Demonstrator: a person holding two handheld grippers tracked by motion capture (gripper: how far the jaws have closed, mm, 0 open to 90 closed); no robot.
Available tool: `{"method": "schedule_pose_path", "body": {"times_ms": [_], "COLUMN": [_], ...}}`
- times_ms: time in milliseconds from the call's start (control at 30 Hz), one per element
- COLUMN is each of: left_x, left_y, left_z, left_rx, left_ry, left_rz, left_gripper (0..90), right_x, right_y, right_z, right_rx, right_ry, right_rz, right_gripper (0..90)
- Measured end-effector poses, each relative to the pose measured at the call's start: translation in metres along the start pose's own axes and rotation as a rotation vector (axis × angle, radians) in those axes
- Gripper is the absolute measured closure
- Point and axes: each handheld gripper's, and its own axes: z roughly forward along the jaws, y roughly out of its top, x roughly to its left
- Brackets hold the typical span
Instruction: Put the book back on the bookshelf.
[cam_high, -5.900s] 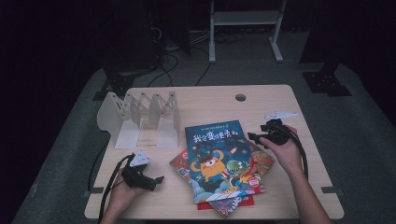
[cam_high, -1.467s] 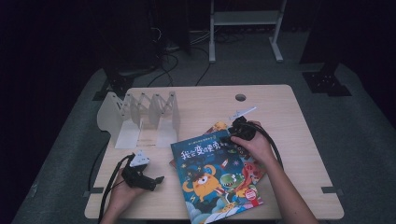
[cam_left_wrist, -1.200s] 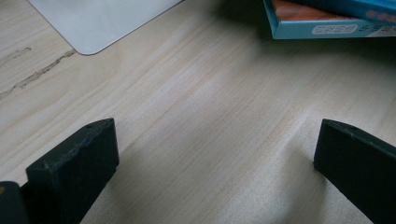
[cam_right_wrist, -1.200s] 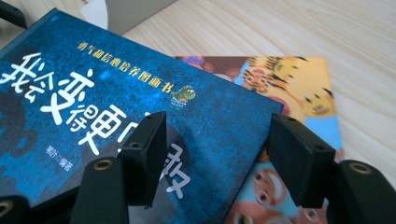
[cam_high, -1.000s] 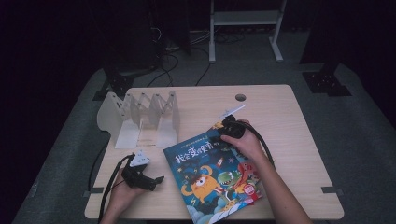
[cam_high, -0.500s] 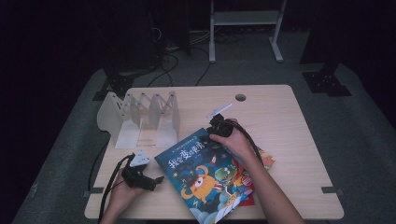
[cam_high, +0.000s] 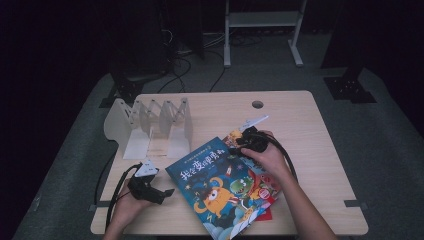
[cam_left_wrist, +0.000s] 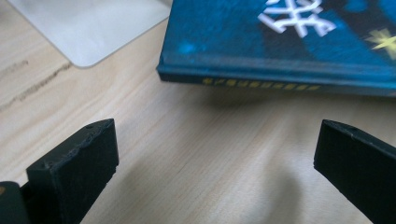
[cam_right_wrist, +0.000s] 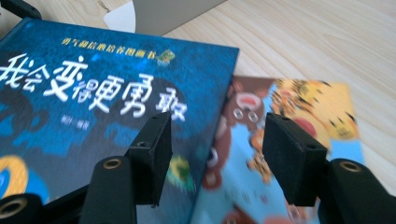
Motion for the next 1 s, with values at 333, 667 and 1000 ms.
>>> {"method": "schedule_pose_path", "body": {"times_ms": [333, 667, 1000], "left_x": [-0.005, -0.002, -0.003], "left_y": [0.017, 0.04, 0.052], "left_z": [-0.005, 0.002, 0.017], "left_rx": [-0.013, -0.027, -0.007], "left_ry": [-0.06, -0.105, -0.137], "left_rz": [0.033, 0.029, 0.031], "left_gripper": [0.0, 0.0, 0.0], "right_x": [-0.001, 0.0, 0.003], "right_y": [-0.03, -0.067, -0.098], "right_z": [-0.03, -0.061, -0.083], "right_rx": [-0.028, -0.059, -0.06], "right_ry": [-0.028, -0.047, -0.056], "right_rz": [0.013, 0.04, 0.045], "right_gripper": [37.2, 33.5, 28.6]}}
